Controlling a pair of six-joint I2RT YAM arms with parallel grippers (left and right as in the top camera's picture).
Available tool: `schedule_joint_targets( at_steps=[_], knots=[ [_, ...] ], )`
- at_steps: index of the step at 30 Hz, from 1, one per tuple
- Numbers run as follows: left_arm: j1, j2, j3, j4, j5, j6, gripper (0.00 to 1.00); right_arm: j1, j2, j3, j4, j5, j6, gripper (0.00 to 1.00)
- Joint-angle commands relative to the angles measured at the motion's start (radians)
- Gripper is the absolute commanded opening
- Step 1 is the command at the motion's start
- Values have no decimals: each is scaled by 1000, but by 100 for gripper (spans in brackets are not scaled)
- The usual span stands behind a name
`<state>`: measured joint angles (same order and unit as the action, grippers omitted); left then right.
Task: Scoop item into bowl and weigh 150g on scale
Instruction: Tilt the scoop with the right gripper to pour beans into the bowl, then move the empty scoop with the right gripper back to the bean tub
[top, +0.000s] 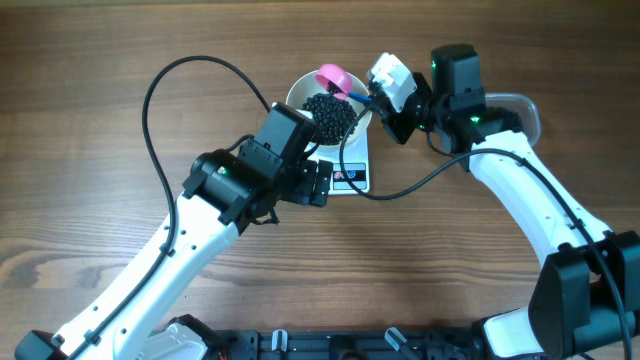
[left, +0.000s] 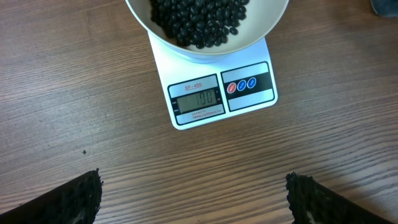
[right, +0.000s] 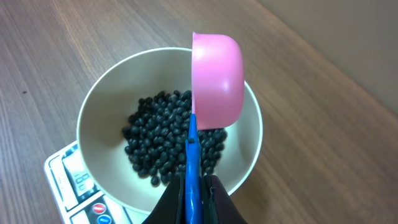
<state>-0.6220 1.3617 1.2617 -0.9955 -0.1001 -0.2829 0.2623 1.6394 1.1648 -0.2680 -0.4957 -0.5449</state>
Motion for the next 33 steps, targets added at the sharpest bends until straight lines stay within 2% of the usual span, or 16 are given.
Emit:
schedule_joint_targets(
  at_steps=[1,10,16,20,22,23,24,27,28,30,33],
  knots=[
    [-5,1,16,0,2,-10,100,0,13,5,22,2,-95,4],
    [-5,1,16,0,2,-10,100,0,13,5,19,-3,-132,4],
    [-5,1,16,0,2,-10,100,0,13,5,17,-74,-137,4],
    [-5,1,16,0,2,-10,100,0,13,5,16,-72,-317,4],
    [-5,1,16,0,2,-10,100,0,13,5,16,-63,-315,4],
    [-5,1,16,0,2,-10,100,0,13,5,17,-66,-263,4],
    [-5,1,16,0,2,-10,100,0,13,6,18,-85,-150,4],
    [-5,1,16,0,2,-10,100,-11,-22,8,124,-107,358,4],
    [-5,1,16,0,2,-10,100,-36,-56,8,184,-77,459,4],
    [-5,1,16,0,2,-10,100,-106,-134,8,206,88,492,4],
    [-5,1,16,0,2,-10,100,-225,-218,8,140,322,491,4]
  ],
)
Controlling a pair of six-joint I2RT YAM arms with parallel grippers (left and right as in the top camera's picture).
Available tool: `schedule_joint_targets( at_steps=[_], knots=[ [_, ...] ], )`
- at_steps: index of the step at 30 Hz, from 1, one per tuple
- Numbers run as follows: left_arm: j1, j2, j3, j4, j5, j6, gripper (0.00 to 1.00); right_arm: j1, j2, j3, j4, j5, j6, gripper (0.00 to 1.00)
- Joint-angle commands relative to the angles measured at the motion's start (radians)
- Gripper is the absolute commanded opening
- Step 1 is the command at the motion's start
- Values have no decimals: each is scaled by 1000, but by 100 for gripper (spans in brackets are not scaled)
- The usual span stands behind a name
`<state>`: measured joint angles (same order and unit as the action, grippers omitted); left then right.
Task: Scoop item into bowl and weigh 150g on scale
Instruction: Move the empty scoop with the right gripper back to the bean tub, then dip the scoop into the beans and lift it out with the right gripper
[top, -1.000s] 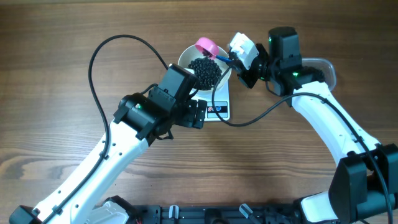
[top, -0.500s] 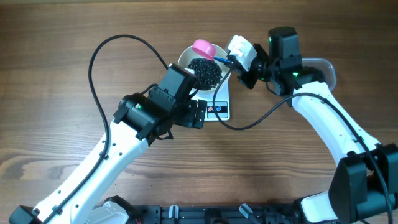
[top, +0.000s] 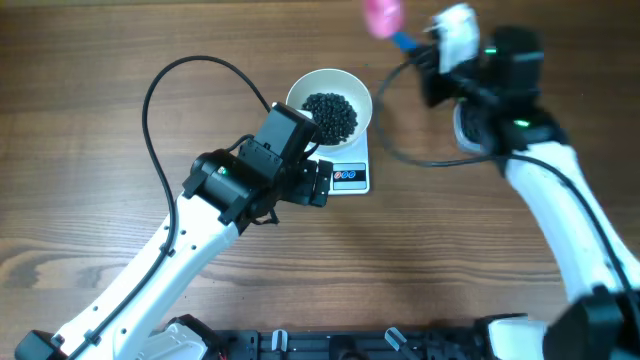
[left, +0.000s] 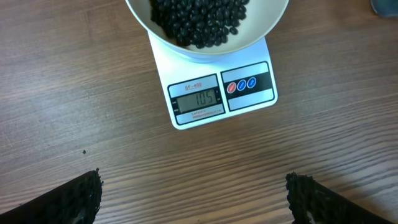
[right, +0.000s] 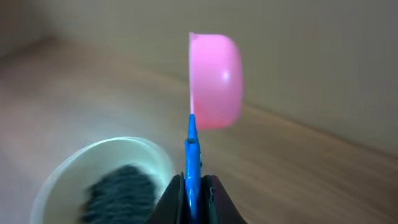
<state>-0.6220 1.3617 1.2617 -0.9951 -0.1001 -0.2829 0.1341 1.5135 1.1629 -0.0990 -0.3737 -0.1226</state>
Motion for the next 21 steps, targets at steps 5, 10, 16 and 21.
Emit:
schedule_joint_targets(
  at_steps=[5,10,16,21],
  knots=[
    [-5,1,16,-1,2,-10,100,-309,-102,9,-409,251,-162,4],
    [-5,1,16,-1,2,-10,100,-365,-63,8,-578,288,-191,4],
    [-5,1,16,-1,2,-10,100,-365,-52,7,-682,288,-218,4],
    [-5,1,16,-1,2,-10,100,-365,37,7,-652,319,-218,4]
  ],
)
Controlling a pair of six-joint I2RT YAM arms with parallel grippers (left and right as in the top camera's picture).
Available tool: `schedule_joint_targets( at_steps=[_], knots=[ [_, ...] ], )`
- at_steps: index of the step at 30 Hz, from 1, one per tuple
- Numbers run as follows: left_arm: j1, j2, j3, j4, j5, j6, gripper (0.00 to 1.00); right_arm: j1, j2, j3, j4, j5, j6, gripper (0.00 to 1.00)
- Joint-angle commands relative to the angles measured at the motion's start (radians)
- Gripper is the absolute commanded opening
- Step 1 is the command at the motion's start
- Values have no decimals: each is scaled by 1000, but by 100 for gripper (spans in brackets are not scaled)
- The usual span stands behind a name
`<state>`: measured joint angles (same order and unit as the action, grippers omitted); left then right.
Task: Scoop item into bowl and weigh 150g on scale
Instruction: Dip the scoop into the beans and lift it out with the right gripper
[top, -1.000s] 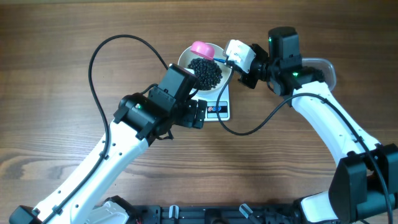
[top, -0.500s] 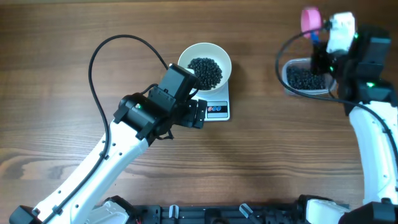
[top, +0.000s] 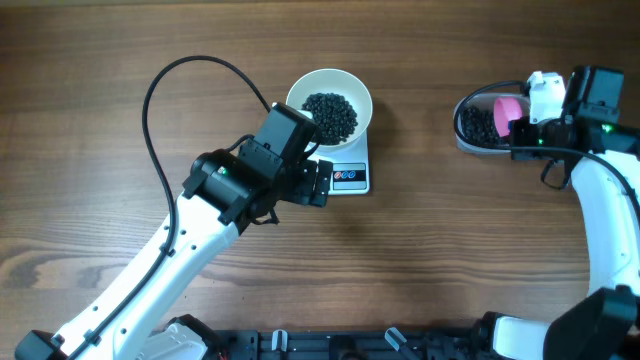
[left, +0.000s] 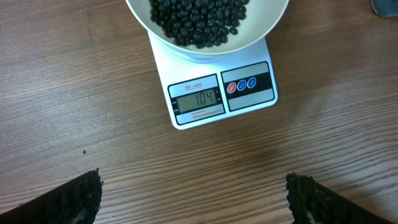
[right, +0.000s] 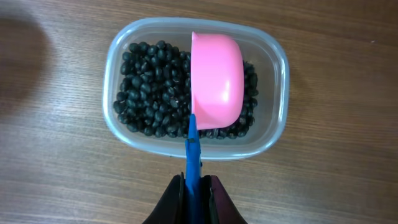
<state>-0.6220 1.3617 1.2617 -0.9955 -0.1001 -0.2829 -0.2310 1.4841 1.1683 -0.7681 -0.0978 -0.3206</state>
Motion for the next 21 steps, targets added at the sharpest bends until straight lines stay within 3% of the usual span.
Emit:
schedule_joint_targets(
  at_steps=[1,5,10,17,21],
  knots=[
    [-5,1,16,0,1,-10,100,0,89,2,21,75,-20,4],
    [-5,1,16,0,2,-10,100,1,147,2,47,99,-16,4],
    [-5,1,16,0,2,-10,100,1,149,2,43,-230,-16,4],
    [-5,1,16,0,2,-10,100,0,142,2,0,-280,-16,4],
    [-5,1,16,0,2,-10,100,-6,133,2,-8,-434,-16,4]
  ],
)
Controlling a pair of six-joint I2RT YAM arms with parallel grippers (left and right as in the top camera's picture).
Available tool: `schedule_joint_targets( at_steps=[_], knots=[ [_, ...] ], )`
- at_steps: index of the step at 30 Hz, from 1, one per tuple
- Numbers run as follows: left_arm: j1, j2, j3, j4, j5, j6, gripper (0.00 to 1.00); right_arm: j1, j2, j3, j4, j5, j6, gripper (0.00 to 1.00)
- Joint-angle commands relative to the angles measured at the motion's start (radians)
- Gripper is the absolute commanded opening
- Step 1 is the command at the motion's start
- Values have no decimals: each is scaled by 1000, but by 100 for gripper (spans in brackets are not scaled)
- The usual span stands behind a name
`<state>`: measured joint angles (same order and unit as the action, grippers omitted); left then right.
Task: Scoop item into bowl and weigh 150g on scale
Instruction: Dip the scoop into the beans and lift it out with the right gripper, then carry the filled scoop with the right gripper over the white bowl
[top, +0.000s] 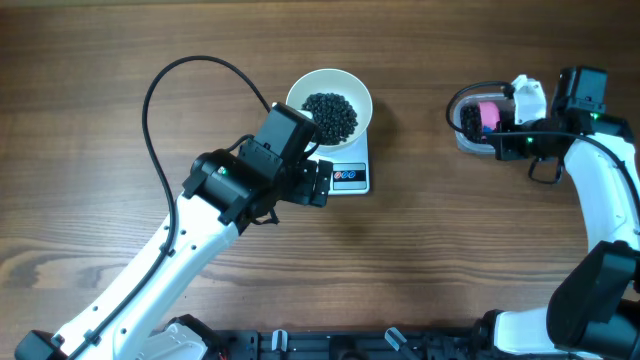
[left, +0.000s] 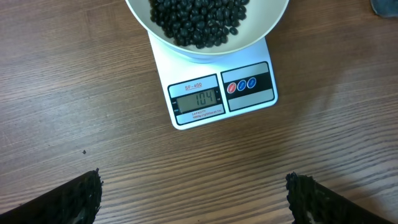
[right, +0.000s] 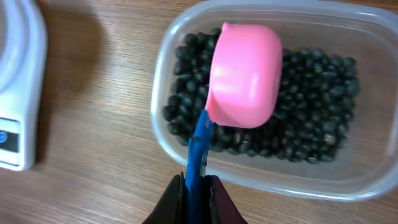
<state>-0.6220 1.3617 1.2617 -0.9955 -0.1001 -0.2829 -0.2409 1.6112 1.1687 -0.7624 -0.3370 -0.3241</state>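
Note:
A white bowl (top: 329, 106) of black beans (left: 199, 18) rests on the white scale (left: 221, 93), whose display reads 104. My left gripper (left: 193, 199) hovers open over bare wood just in front of the scale. At the right, my right gripper (right: 196, 186) is shut on the blue handle (right: 199, 146) of the pink scoop (right: 244, 74). The scoop's cup lies bottom-up over the black beans (right: 311, 124) in the clear tub (right: 168, 146). In the overhead view the scoop (top: 488, 114) is inside the tub (top: 462, 140).
The left arm's black cable (top: 160, 90) loops over the table left of the bowl. The scale's corner (right: 18, 93) shows left of the tub in the right wrist view. Wood table (top: 450, 250) surrounds everything.
My right gripper has shifted and turned over the tub, so the scoop now sits tilted toward the tub's left end. The scale still reads 104; the left arm is unmoved.
The pink scoop was tipped over the bowl with the scale reading 130. Then it was lifted away to the right and the reading was 105. Then it was over the bean tub with 104 showing, and now it lies among the tub's beans.

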Motion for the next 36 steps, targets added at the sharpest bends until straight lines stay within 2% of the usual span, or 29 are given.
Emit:
schedule_joint_targets(
  at_steps=[1,14,19,26,36],
  knots=[
    [-5,1,16,0,2,-10,100,-7,6,2,-23,-217,-12,4],
    [-5,1,16,0,2,-10,100,-157,6,2,-61,-275,201,4],
    [-5,1,16,0,2,-10,100,-215,6,2,-61,-372,205,4],
    [-5,1,16,0,2,-10,100,-285,6,2,-58,-408,316,4],
    [-5,1,16,0,2,-10,100,-401,6,2,-53,-663,353,5]
  ],
)
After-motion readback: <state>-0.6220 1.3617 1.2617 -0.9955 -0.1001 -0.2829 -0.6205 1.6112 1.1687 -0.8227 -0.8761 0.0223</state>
